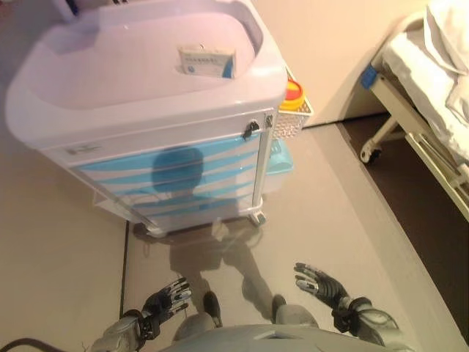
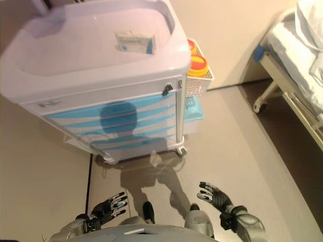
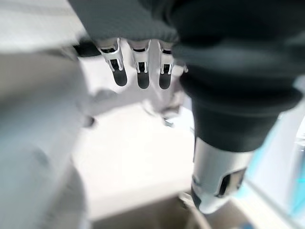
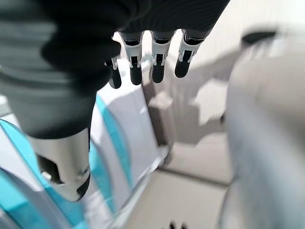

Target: Open the drawer and pick up the medicine

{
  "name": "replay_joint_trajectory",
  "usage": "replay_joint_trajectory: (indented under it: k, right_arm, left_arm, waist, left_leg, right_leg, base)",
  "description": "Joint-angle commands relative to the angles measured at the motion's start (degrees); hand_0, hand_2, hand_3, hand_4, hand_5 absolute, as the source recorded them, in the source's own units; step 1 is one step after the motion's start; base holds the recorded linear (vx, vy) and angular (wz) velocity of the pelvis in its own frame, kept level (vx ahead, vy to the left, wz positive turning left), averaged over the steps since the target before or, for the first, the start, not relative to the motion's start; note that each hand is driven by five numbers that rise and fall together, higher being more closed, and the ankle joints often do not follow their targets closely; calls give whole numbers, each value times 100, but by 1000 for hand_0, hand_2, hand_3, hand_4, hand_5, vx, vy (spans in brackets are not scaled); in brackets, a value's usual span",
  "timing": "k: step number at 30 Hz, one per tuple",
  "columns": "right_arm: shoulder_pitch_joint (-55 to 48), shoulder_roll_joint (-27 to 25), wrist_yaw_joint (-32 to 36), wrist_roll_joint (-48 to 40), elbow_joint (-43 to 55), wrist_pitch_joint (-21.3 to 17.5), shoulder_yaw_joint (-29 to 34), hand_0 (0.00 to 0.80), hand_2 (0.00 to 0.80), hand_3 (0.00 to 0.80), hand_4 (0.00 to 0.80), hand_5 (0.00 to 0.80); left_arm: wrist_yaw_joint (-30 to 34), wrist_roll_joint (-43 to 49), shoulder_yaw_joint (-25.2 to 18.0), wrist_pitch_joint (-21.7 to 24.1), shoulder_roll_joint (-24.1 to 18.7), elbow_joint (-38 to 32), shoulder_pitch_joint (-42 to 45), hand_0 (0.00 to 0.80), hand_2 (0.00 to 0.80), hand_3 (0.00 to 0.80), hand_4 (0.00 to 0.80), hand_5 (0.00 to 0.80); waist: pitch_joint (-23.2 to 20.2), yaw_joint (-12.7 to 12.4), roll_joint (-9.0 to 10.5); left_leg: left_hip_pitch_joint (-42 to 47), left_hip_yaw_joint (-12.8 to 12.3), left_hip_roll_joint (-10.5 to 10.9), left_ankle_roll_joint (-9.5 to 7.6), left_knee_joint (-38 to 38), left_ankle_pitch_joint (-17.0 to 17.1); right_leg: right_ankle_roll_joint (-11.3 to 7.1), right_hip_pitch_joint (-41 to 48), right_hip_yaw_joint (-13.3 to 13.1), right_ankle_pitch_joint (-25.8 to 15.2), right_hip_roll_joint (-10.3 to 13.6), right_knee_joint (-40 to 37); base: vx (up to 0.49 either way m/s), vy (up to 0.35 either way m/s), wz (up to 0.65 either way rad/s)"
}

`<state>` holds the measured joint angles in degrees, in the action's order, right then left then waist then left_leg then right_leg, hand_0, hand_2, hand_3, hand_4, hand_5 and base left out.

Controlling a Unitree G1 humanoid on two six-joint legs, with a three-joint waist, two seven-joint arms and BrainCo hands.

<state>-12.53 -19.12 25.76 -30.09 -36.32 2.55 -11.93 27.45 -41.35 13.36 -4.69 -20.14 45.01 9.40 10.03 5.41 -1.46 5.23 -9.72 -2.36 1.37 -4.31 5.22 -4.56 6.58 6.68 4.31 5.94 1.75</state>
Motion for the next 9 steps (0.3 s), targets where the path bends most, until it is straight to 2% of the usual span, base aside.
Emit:
replay_joint_trajectory:
  k: [1, 6, 9]
  right_arm:
    - [311, 183, 200, -629, -524, -511, -269, 0, 0, 0, 0, 0]
    - [826, 429, 55, -739, -1483, -1045, -450, 0, 0, 0, 0, 0]
    - [969, 522, 29, -988, -1738, -1041, -458, 0, 0, 0, 0, 0]
  left_arm:
    - [308, -555, -5, 265, 231, 343, -318, 0, 0, 0, 0, 0]
    - [611, -889, 198, 507, 538, 824, -663, 0, 0, 0, 0, 0]
    - [690, -997, 216, 645, 648, 987, -727, 0, 0, 0, 0, 0]
  waist:
    - [-39, -222, -4]
    - [-145, -385, -56]
    - [-179, -441, -53]
  left_leg:
    - [-166, 333, 57, 87, 150, -492]
    - [-149, 435, 22, 176, -55, -327]
    - [-143, 493, 33, 178, -52, -322]
  right_leg:
    - [111, -305, 496, 162, -164, 463]
    - [160, -128, 735, 227, -205, 395]
    - [181, -76, 809, 242, -200, 375]
  base:
    - [-48, -11, 21]
    - [-44, -10, 22]
    - [-39, -1, 25]
